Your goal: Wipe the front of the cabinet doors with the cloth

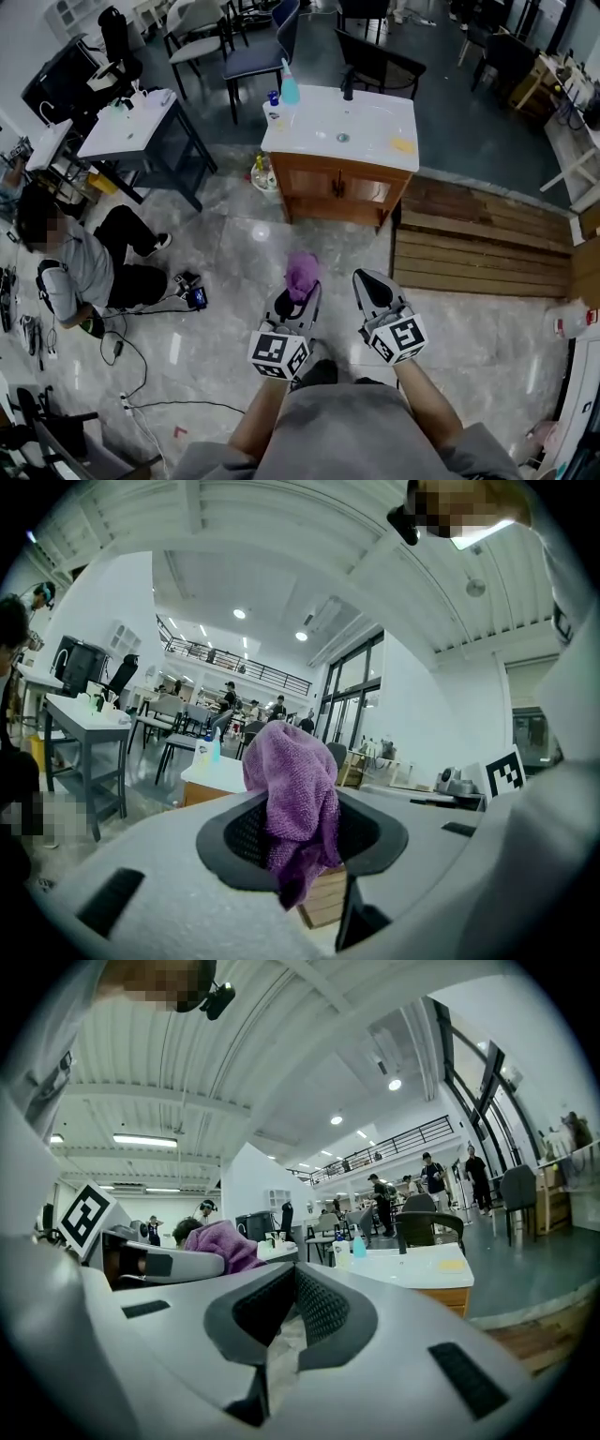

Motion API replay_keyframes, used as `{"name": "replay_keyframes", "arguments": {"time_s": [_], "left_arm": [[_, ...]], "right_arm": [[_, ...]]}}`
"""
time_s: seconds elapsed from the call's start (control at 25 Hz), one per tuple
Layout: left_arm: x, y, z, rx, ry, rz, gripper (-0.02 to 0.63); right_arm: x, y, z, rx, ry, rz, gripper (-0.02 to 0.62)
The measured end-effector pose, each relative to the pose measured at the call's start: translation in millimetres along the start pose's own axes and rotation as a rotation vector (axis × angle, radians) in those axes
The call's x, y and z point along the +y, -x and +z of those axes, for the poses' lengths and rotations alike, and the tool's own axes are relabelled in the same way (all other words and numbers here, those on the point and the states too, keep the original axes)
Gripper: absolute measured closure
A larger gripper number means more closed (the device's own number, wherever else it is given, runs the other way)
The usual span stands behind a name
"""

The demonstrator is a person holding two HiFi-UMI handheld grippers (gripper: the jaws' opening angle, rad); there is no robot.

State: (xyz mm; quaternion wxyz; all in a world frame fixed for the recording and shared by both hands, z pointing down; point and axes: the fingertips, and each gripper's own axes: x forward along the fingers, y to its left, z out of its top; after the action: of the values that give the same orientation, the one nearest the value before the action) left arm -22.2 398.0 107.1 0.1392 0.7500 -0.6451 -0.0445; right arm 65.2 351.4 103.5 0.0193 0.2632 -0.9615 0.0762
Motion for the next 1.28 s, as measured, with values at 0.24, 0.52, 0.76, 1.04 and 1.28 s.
{"name": "replay_keyframes", "arguments": {"time_s": [0.24, 0.52, 0.76, 1.04, 1.28], "left_arm": [[32, -14, -2, -0.003, -0.016, -0.015, 0.459], [51, -41, -9, 0.015, -0.007, -0.010, 0.459], [70, -75, -12, 0.033, -0.001, 0.016, 0.459], [86, -138, -12, 0.058, 0.012, 0.046, 0.459], [89, -193, -15, 0.097, 0.011, 0.050, 0.459]], "right_arm": [[-4, -24, -9, 0.019, -0.006, -0.040, 0.584], [-27, -49, -18, 0.029, -0.019, -0.070, 0.584], [-59, -84, -28, 0.044, -0.053, -0.064, 0.585], [-114, -125, -32, 0.056, -0.084, -0.028, 0.585], [-161, -152, -35, 0.063, -0.114, -0.021, 0.585]]}}
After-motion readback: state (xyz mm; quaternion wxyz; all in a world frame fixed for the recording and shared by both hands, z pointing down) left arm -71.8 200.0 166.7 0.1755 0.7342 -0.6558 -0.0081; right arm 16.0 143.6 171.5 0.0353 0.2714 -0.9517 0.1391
